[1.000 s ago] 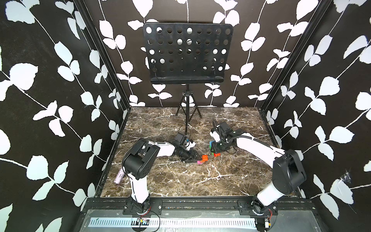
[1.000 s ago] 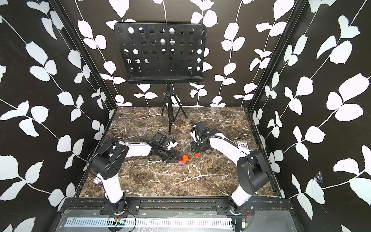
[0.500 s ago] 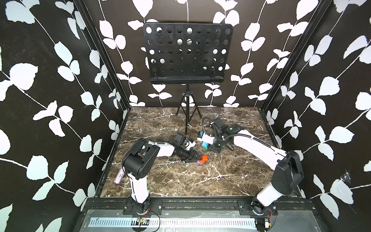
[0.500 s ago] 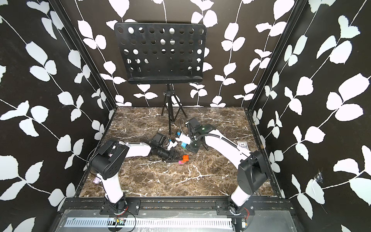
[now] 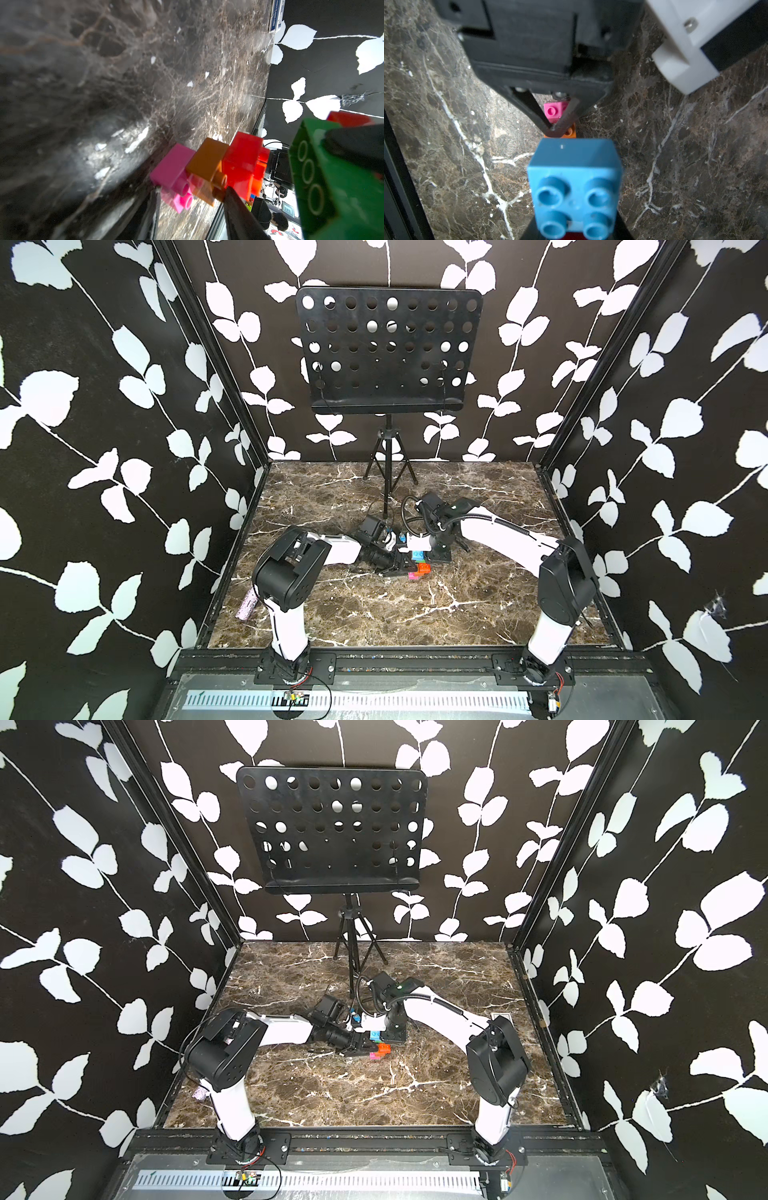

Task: Assemble the letter y with lego
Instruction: Assemble the lego brick with the lego brick.

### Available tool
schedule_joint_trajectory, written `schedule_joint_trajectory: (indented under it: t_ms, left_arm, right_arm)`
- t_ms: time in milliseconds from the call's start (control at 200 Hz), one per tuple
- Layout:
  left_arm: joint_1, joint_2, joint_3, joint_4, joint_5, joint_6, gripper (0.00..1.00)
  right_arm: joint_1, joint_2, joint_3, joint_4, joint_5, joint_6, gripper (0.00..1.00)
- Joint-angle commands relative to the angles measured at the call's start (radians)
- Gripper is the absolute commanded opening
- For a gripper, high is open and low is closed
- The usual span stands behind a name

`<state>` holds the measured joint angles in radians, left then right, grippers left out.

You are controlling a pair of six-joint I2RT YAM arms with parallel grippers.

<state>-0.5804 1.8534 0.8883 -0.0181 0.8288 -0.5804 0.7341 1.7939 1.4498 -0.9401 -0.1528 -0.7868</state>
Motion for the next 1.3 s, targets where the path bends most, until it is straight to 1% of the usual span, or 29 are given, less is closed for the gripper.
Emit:
schedule_joint_trajectory:
  t_ms: [0, 860, 1100, 1295]
  left_arm:
    - [0.010, 0.058, -0.047, -0.128, -0.181, 0.030, 0.49]
    - [0.010, 0.070, -0.040, -0.133, -0.179, 0.030, 0.49]
    - [0.010, 0.072, -0.038, -0.135, -0.178, 0.030, 0.49]
    - [0.010, 0.078, -0.036, -0.134, -0.174, 0.030, 0.49]
  right_arm:
    - [0.016, 0.012, 0.010, -0.056, -0.008, -0.041, 0.28]
    - [0.035, 0.071, -0.021, -0.029, 0.010, -0.040, 0.27]
    - [0.037, 0.100, -0.022, -0.034, 0.043, -0.029, 0.27]
    - [0.040, 0.132, -0.019, -0.044, 0.039, -0.025, 0.26]
